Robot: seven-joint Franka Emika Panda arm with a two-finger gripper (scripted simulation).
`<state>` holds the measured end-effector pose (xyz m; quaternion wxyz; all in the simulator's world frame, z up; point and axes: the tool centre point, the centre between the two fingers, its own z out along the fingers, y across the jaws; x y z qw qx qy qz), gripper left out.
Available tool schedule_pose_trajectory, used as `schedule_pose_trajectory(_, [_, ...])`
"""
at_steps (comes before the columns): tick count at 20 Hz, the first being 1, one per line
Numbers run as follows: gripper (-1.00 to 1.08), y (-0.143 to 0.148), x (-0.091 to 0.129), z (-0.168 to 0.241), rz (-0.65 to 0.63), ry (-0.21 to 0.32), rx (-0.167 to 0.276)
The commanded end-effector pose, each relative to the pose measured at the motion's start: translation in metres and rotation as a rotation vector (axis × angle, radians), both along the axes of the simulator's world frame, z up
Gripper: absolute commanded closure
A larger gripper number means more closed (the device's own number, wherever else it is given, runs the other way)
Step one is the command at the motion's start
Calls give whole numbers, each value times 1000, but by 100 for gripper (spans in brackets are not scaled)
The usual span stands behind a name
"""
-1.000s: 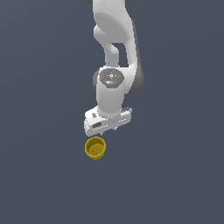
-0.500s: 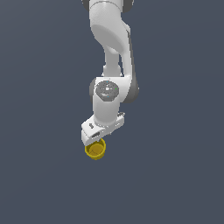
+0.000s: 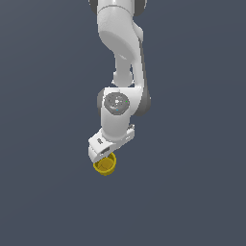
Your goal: Pick up the object and move it to a goal position.
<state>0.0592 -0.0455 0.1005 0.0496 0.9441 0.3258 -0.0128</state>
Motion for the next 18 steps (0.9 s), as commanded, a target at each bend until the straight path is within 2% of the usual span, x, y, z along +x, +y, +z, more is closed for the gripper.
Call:
schedule_pose_trajectory(1, [-20,0,0,-3,1,0,0])
schedule_pose_trajectory(10, [-20,-3,0,-30,5,0,-1])
schedule_pose_trajectory(11, [108,-3,0,-30,5,0,-1])
schedule_pose_trajectory(18, [108,-3,0,-30,5,0,-1])
